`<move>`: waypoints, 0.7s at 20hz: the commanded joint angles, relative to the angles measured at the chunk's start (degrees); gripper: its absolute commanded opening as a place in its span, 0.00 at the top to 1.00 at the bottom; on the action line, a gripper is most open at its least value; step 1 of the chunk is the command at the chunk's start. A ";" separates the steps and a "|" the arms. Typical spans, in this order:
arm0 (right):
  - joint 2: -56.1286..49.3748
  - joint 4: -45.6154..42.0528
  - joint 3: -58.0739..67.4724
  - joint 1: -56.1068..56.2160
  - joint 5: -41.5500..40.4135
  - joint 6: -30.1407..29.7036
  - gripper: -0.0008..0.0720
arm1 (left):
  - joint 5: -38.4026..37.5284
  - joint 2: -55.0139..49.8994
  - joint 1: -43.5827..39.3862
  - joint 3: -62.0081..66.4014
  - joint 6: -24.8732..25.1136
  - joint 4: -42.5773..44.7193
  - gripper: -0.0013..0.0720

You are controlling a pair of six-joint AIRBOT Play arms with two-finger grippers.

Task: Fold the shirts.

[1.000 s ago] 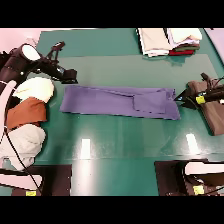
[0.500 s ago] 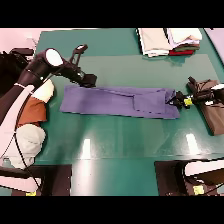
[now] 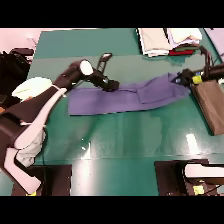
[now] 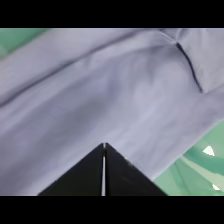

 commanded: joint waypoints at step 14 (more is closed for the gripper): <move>-7.74 0.02 31.47 23.69 6.71 14.91 0.97 | -6.34 -9.22 1.18 10.14 0.35 -0.92 0.95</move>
